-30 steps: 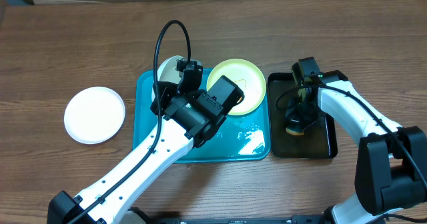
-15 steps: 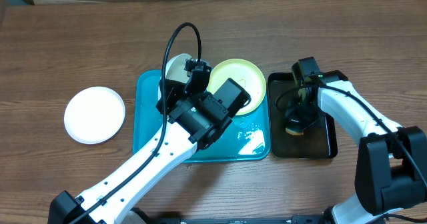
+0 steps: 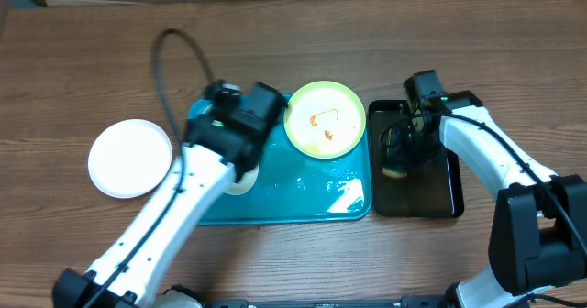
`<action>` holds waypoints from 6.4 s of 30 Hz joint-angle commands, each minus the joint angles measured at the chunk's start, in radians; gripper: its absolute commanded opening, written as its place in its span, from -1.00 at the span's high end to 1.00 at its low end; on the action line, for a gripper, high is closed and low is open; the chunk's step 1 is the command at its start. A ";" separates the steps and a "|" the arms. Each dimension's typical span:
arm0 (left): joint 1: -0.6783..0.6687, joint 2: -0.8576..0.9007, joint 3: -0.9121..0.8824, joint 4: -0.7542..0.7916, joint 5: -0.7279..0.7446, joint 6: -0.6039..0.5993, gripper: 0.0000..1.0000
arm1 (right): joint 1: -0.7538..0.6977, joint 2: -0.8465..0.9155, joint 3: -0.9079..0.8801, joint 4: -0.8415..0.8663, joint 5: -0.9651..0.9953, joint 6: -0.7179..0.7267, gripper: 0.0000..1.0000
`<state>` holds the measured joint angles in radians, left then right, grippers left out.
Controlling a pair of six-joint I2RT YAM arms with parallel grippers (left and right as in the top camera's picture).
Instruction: Clean dirty plates on tray and stack at the side
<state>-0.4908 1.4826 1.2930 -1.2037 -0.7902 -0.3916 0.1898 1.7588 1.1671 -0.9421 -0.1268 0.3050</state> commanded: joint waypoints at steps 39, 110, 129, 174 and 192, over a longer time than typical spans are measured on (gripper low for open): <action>1.058 -0.029 0.003 0.184 0.649 -0.016 0.92 | -0.095 0.091 -0.100 0.028 -0.013 0.001 0.93; 0.211 0.543 0.011 0.403 1.043 0.205 0.92 | -0.095 0.091 -0.154 0.053 -0.013 0.001 0.91; 0.194 0.543 0.011 0.240 1.042 0.204 0.92 | -0.094 0.070 -0.022 -0.092 -0.077 -0.044 0.93; 0.154 0.543 0.011 0.236 1.046 0.204 0.92 | 0.496 0.117 0.031 0.340 -0.122 0.325 0.92; 0.153 0.543 0.011 0.230 1.047 0.204 0.92 | 0.476 0.220 0.026 0.323 -0.100 0.317 0.93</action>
<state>-0.3279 2.0102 1.3209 -0.9703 0.2813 -0.1871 0.6804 1.9469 1.1969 -0.5953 -0.3069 0.6277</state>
